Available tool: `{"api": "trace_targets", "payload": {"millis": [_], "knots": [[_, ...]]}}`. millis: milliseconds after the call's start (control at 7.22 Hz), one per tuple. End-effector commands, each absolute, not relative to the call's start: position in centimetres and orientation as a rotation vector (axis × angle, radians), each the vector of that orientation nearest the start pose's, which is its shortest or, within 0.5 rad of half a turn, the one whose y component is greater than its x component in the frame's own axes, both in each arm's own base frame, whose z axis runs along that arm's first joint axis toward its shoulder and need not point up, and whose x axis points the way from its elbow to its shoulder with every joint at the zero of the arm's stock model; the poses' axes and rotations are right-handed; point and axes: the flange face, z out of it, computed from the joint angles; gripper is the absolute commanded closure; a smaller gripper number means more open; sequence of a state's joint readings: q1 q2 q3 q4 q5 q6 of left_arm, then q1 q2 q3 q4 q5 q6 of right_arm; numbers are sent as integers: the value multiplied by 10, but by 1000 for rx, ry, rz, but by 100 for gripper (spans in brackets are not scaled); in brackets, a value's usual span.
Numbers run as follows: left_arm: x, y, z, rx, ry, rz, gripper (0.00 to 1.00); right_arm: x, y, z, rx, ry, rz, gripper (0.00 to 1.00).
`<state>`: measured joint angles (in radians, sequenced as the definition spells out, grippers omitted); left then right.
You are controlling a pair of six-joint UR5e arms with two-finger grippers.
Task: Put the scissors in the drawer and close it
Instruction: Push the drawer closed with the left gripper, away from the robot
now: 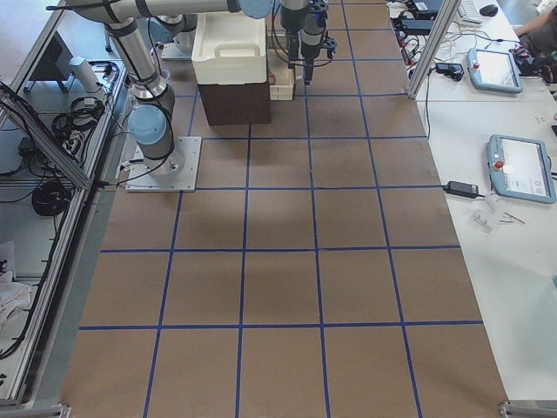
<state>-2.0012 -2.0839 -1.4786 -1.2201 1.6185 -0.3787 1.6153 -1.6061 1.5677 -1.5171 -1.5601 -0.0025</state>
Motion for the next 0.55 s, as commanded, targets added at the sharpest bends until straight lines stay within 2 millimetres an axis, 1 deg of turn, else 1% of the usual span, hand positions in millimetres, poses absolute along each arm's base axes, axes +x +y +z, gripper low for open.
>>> {"api": "trace_targets", "payload": {"millis": [0,139,416], "knots": [[-391,-519,274,103,3026,223,0,155,-469,501,-74,3130,24,0],[-385,-503,268,106,2983,332,0,155,-469,500,-74,3130,27,0],[-381,-490,274,122,2950,416,0,155,-469,500,-74,3130,27,0]]}}
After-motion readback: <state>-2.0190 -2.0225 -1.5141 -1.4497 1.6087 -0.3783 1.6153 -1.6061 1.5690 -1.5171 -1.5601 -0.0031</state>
